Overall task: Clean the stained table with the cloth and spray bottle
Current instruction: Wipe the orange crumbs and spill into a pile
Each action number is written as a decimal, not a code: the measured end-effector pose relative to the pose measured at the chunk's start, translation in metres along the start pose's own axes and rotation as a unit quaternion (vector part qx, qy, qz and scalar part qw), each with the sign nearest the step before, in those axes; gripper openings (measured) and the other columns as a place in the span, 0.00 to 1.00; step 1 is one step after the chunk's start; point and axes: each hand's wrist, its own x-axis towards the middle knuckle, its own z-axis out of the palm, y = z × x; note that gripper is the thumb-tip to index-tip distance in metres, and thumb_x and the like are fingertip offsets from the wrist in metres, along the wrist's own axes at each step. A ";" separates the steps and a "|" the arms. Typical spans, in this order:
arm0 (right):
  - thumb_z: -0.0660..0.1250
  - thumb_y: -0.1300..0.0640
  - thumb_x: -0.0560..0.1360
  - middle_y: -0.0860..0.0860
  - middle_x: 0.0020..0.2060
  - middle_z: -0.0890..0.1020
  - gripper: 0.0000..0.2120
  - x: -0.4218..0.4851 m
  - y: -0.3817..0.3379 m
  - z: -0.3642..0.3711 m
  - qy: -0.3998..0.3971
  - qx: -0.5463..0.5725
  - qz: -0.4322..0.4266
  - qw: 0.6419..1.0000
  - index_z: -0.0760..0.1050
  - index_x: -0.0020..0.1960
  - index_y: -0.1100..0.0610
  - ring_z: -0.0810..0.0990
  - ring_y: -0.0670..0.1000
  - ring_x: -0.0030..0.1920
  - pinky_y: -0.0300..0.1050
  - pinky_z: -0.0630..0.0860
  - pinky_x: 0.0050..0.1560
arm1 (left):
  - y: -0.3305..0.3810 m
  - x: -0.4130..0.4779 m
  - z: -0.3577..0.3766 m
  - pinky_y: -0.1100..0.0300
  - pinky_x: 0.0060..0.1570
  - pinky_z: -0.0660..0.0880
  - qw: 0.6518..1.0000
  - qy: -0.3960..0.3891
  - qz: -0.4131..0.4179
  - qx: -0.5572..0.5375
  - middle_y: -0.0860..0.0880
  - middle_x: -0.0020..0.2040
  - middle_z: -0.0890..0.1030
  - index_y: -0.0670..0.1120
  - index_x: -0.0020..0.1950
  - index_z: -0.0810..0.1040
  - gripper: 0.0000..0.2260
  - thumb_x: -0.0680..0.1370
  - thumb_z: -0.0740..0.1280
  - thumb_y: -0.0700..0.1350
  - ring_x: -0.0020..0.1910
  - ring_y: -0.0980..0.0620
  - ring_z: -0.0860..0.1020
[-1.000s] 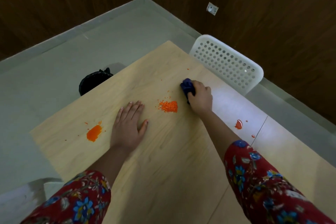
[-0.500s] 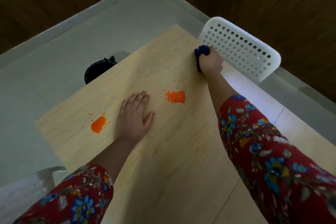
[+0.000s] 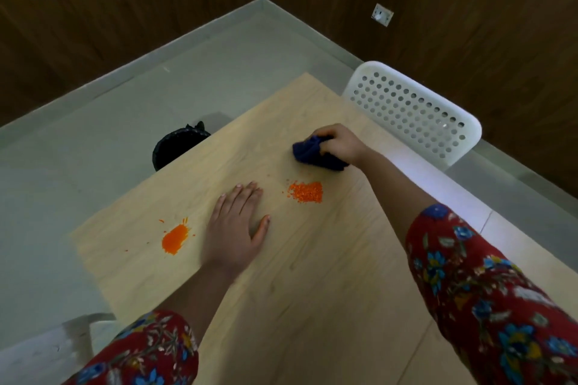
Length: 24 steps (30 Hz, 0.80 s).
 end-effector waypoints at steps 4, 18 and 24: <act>0.60 0.62 0.71 0.52 0.50 0.81 0.15 0.016 0.003 0.003 0.221 0.073 0.082 0.969 0.78 0.55 0.52 0.78 0.54 0.53 0.45 0.73 0.53 | 0.001 0.001 0.000 0.55 0.76 0.45 1.000 0.001 0.002 -0.010 0.54 0.78 0.60 0.51 0.78 0.58 0.27 0.80 0.49 0.60 0.77 0.55 0.54; 0.61 0.70 0.69 0.54 0.47 0.83 0.15 -0.033 -0.013 0.014 0.049 0.053 0.026 0.997 0.81 0.50 0.62 0.78 0.52 0.49 0.46 0.72 0.52 | -0.004 0.002 0.006 0.54 0.77 0.48 1.000 0.007 0.005 -0.002 0.53 0.77 0.62 0.51 0.77 0.62 0.26 0.81 0.50 0.59 0.77 0.53 0.57; 0.62 0.59 0.74 0.51 0.57 0.81 0.17 -0.075 0.037 0.025 0.238 -0.003 0.089 0.967 0.78 0.62 0.51 0.75 0.56 0.58 0.52 0.73 0.60 | -0.005 0.003 0.009 0.55 0.76 0.47 1.000 0.011 0.008 0.003 0.53 0.76 0.64 0.50 0.76 0.64 0.28 0.80 0.49 0.60 0.76 0.52 0.59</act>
